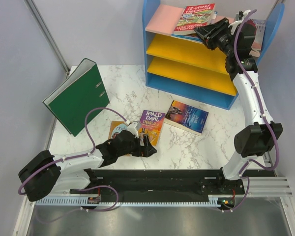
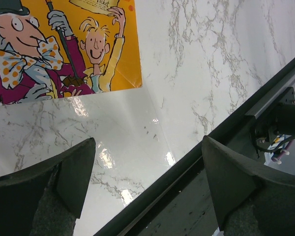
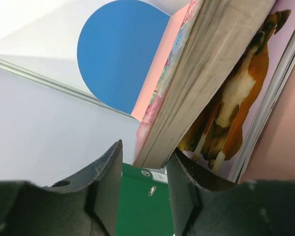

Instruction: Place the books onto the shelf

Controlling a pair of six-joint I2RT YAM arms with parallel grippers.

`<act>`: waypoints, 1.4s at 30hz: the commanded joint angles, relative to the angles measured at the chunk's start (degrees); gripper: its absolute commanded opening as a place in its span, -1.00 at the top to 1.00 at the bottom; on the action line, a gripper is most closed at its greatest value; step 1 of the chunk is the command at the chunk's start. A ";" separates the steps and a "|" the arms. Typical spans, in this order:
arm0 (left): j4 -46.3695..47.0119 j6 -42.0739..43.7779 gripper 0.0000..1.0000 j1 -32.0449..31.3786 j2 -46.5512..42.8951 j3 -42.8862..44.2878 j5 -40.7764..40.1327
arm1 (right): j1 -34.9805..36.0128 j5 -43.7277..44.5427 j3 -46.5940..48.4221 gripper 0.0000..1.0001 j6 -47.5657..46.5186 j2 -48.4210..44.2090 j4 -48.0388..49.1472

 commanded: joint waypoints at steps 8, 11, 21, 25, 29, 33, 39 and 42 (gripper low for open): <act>2.20 -0.79 -0.89 -0.33 -0.28 1.33 -1.60 | -1.71 -1.45 -1.47 -0.49 2.38 -3.63 5.31; 2.20 -0.79 -0.89 -0.33 -0.19 1.33 -1.60 | -2.06 -1.98 -1.65 -0.51 2.64 -4.25 5.31; 2.29 -0.88 -0.90 -0.33 0.51 1.60 -1.51 | -2.15 -4.61 0.19 -0.51 1.67 -3.90 4.96; 2.38 -0.88 -0.90 -0.33 1.13 1.86 -1.34 | -2.15 -7.16 0.28 -0.51 1.76 -3.38 4.88; 2.38 -0.88 -0.90 -0.33 1.66 2.04 -1.25 | -2.15 -8.22 -0.86 -0.53 1.67 -3.90 4.79; 2.38 -0.88 -0.90 -0.24 1.83 2.21 -0.98 | -2.06 -9.10 -1.48 -0.62 2.38 -4.34 4.70; 2.38 -0.88 -0.90 -0.33 1.83 2.21 -1.07 | -2.15 -11.20 -2.44 -0.71 4.39 -4.34 3.56; 2.38 -0.88 -0.90 -0.33 1.92 2.13 -1.07 | -2.32 -12.52 -3.23 -0.73 5.98 -4.69 3.64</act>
